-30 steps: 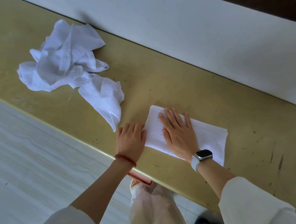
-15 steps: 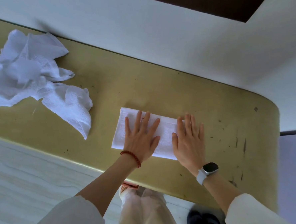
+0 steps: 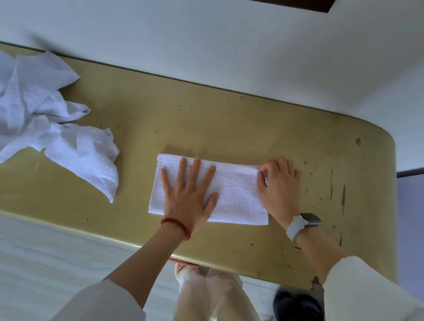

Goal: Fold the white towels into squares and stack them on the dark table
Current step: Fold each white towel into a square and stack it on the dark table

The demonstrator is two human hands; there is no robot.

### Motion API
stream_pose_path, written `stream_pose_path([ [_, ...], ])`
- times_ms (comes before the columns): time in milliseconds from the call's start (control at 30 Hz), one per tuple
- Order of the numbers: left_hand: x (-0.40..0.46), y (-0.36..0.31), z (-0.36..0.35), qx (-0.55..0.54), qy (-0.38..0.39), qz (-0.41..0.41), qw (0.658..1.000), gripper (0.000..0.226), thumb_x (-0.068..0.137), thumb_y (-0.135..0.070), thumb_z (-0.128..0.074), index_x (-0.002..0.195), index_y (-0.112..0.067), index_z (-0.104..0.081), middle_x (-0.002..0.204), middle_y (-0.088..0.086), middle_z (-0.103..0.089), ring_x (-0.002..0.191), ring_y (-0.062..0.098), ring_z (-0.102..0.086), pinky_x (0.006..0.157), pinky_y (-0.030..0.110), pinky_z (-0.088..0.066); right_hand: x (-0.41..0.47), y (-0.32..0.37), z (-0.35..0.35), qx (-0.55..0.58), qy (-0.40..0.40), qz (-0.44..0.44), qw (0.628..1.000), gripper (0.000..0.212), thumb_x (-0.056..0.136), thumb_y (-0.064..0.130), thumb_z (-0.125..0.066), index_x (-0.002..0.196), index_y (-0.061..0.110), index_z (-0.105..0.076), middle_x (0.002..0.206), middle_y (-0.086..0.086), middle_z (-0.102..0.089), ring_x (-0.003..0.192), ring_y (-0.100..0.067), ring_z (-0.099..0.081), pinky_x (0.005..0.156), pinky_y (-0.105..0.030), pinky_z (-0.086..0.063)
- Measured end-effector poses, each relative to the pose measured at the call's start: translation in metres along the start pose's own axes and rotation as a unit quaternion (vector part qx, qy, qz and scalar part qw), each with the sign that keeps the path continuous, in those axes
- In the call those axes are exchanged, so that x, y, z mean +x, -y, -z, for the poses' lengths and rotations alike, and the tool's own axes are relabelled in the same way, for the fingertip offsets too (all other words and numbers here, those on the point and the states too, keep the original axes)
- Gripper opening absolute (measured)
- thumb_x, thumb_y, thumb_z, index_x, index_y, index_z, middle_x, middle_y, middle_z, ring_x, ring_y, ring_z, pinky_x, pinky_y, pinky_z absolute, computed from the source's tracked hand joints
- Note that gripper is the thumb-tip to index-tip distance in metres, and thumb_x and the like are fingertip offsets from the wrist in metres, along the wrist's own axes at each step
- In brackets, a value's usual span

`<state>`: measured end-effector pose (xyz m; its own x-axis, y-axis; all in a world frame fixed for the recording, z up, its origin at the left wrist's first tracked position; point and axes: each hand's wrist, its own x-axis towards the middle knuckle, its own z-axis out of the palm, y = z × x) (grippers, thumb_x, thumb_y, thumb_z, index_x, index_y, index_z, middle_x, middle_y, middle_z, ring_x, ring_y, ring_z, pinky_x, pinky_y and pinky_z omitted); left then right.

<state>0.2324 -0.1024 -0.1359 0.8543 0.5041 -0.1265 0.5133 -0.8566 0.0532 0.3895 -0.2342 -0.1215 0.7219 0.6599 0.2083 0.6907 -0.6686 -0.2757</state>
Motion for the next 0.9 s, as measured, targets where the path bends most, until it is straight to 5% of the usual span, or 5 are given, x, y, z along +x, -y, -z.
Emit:
stream_pose_path([
  [533, 0.001, 0.001, -0.004, -0.002, 0.002, -0.004, 1.0, 0.057, 0.092, -0.053, -0.015, 0.142, -0.028, -0.025, 0.147, 0.011, -0.035, 0.136, 0.038, -0.028, 0.103, 0.068, -0.014, 0.013, -0.01, -0.002, 0.084, 0.039, 0.029, 0.995, 0.012, 0.08, -0.004, -0.054, 0.082, 0.005, -0.06, 0.084, -0.01, -0.061, 0.079, -0.032, -0.056, 0.062, -0.037, -0.045],
  [733, -0.009, -0.009, 0.008, -0.045, -0.067, -0.069, 0.994, 0.052, 0.09, -0.043, -0.032, 0.138, -0.023, -0.035, 0.148, 0.01, -0.034, 0.138, 0.032, -0.022, 0.106, 0.067, -0.009, -0.004, -0.035, 0.002, 0.01, 0.099, 0.213, 0.972, 0.046, 0.082, 0.009, -0.031, 0.123, 0.008, -0.051, 0.132, -0.007, -0.054, 0.124, -0.023, -0.045, 0.101, -0.045, -0.036],
  [900, -0.027, -0.022, 0.002, -0.042, -0.012, -0.189, 0.981, 0.049, 0.093, -0.044, -0.027, 0.138, -0.028, -0.037, 0.148, 0.005, -0.035, 0.139, 0.027, -0.021, 0.106, 0.064, -0.008, -0.014, -0.044, 0.003, -0.03, 0.177, 0.192, 0.965, 0.049, 0.09, 0.021, -0.027, 0.137, 0.008, -0.033, 0.145, -0.009, -0.039, 0.133, -0.025, -0.038, 0.105, -0.057, -0.03],
])
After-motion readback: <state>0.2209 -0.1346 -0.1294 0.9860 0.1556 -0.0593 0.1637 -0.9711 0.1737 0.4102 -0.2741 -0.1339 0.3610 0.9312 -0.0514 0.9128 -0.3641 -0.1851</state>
